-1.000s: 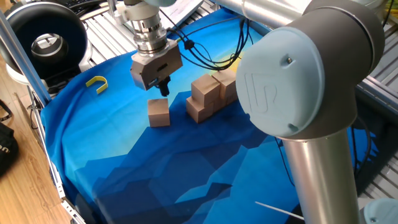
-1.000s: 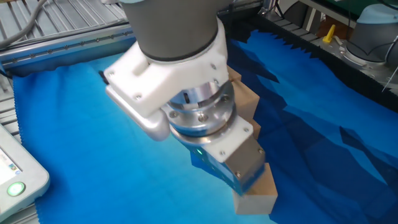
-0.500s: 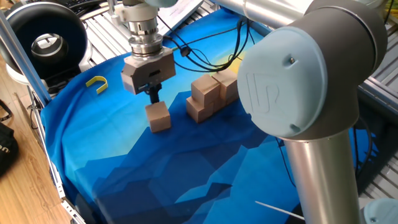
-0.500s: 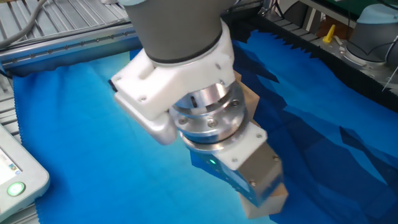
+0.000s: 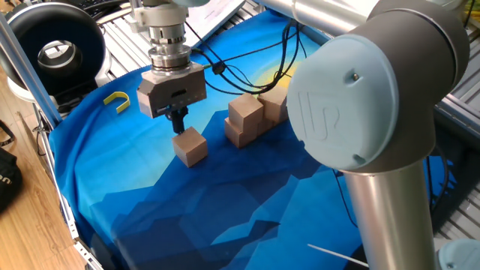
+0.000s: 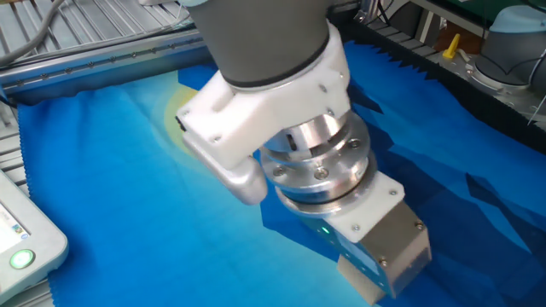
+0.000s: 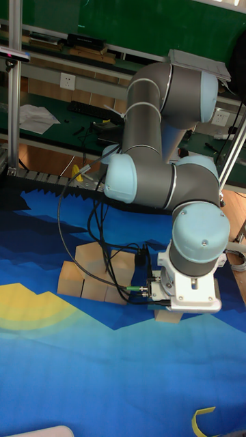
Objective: Stack the blocks into a pyramid shape
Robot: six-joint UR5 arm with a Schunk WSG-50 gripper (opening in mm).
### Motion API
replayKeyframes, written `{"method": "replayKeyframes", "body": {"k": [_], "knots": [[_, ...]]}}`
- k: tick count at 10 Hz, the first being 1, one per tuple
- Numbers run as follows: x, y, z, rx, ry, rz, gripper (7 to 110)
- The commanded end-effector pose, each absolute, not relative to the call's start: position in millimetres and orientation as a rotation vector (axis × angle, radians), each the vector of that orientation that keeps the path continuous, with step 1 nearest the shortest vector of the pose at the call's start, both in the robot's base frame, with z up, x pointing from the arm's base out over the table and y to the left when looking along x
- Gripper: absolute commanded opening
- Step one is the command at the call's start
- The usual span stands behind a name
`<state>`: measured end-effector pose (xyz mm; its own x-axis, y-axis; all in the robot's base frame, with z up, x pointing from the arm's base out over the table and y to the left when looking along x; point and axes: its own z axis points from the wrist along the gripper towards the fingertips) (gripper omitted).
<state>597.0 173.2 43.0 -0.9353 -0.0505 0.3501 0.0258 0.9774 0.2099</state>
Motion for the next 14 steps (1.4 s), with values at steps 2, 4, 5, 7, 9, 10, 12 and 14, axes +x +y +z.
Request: {"method": "replayKeyframes", "body": {"k": [2, 4, 5, 7, 9, 10, 12, 14], "knots": [[609, 155, 52, 0.004, -2.777, -0.143, 7], [631, 121, 68, 0.086, -2.8, 0.015, 7], [639, 105, 84, 0.128, -2.794, 0.082, 7], [653, 69, 120, 0.192, -2.789, 0.236, 7], [641, 88, 143, 0.198, -2.781, 0.104, 7], [628, 99, 151, 0.164, -2.782, 0.075, 7], [597, 121, 169, 0.09, -2.768, -0.009, 7], [559, 151, 180, 0.027, -2.737, -0.11, 7]]}}
